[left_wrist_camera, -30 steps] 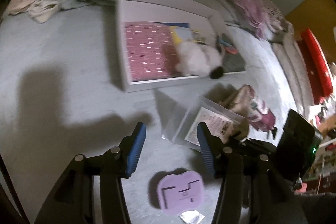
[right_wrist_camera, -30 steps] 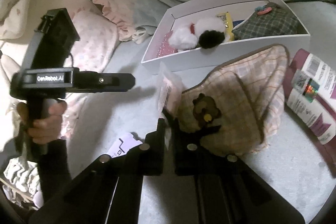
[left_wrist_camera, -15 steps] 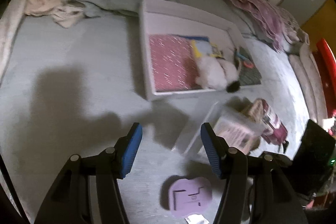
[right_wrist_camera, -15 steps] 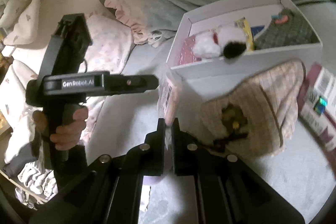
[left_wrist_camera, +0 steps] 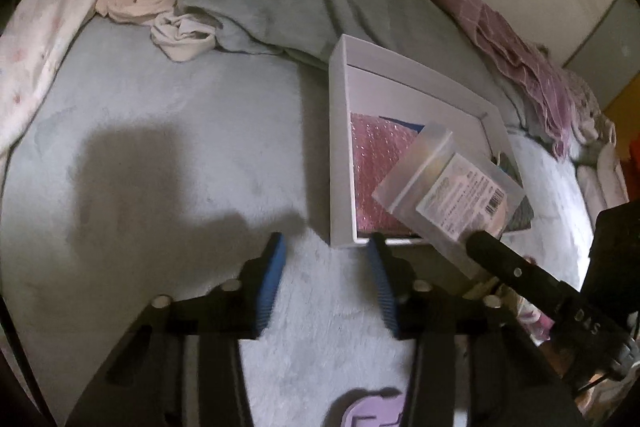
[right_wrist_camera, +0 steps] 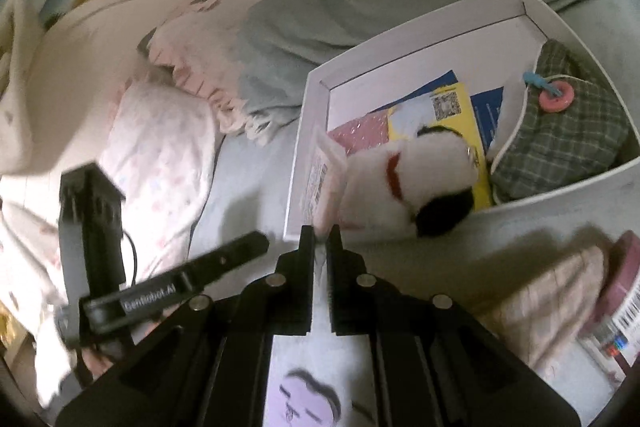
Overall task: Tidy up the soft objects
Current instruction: 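Carry the clear packet over the white box with the right gripper, then lower the clear packet into the box and open the right gripper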
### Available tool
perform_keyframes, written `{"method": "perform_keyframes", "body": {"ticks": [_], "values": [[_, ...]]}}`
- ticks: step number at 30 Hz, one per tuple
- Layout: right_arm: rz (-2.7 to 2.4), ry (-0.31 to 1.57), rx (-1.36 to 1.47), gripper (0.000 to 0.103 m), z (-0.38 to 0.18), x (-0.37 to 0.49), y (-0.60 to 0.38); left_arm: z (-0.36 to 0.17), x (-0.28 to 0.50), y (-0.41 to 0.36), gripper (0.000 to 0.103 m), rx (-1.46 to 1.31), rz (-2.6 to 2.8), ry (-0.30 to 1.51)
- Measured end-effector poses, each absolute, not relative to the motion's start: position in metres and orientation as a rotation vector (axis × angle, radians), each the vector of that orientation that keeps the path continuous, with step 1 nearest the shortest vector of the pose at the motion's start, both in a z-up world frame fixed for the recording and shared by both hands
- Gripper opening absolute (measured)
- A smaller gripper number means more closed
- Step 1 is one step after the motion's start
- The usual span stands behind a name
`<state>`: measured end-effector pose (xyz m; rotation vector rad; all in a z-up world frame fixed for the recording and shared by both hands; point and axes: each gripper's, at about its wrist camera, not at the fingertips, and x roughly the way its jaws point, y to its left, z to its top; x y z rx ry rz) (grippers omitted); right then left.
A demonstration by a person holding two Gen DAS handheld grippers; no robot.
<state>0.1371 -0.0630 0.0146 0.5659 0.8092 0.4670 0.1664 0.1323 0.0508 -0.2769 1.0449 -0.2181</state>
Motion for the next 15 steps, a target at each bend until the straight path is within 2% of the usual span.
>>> {"method": "perform_keyframes", "body": {"ticks": [5, 11, 15], "values": [[0.459, 0.818, 0.644, 0.007, 0.013, 0.154, -0.063, 0.053, 0.168, 0.128, 0.021, -0.273, -0.189, 0.991], [0.354, 0.846, 0.815, 0.007, -0.003, 0.173, -0.048, 0.052, 0.17, 0.13, 0.021, -0.236, -0.104, 0.975], [0.424, 0.976, 0.876, 0.011, -0.018, 0.179, -0.033, 0.049, 0.17, 0.14, 0.021, -0.268, -0.079, 0.997]]}}
